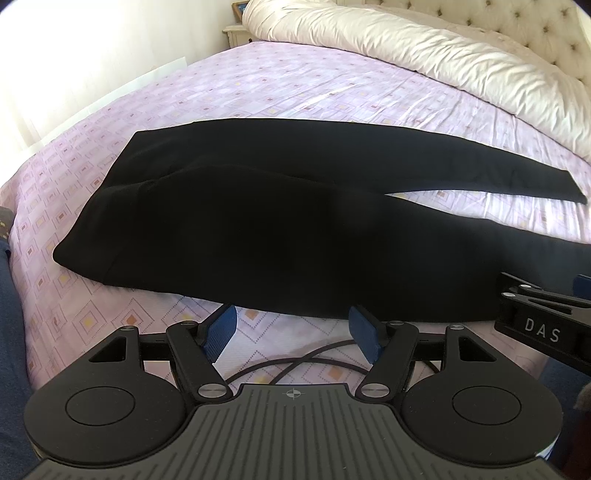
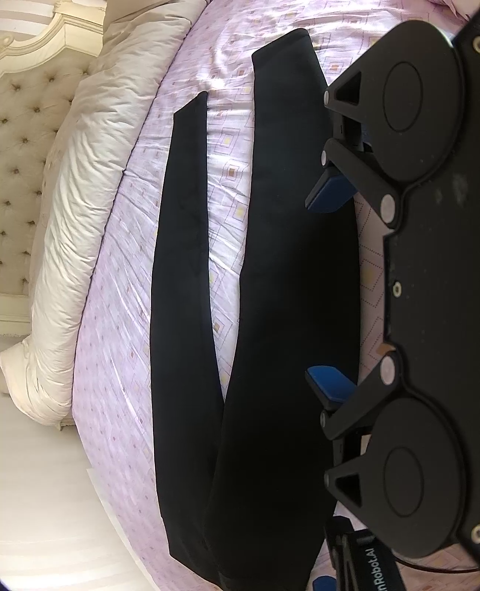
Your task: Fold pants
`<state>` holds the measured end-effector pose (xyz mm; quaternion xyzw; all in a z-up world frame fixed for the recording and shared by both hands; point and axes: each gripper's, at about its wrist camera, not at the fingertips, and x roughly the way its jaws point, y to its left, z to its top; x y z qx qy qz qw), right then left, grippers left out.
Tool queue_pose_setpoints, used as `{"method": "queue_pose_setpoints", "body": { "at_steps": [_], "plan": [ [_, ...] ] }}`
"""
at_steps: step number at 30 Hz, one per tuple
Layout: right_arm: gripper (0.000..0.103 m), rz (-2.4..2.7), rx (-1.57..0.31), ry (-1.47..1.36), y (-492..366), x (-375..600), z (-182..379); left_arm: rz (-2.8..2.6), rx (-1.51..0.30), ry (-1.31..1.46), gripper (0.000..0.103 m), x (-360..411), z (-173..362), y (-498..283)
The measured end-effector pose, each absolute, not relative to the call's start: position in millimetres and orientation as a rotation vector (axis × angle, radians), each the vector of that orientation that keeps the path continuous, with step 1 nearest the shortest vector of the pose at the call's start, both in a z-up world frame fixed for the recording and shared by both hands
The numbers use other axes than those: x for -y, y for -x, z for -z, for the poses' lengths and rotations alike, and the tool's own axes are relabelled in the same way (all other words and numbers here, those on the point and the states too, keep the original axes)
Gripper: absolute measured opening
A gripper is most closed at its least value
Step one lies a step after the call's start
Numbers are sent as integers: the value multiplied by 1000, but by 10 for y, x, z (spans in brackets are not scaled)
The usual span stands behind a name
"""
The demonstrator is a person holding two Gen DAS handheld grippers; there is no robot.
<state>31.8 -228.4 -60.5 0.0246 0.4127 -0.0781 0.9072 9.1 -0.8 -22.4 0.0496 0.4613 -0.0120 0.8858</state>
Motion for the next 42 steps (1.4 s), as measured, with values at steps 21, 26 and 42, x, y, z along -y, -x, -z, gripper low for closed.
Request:
{"method": "queue_pose_setpoints", "body": {
  "at_steps": [21,26,42],
  "plan": [
    [95,167,-839,-25,-299,2248,603,25,-963,-107,66,17,258,-100],
    [95,167,-838,-23,-294,2239,607,25,-963,-107,66,18,258,-99],
    [95,168,-838,-18,-284,2220,606,29,-969,-107,66,22,260,-108]
  ]
}}
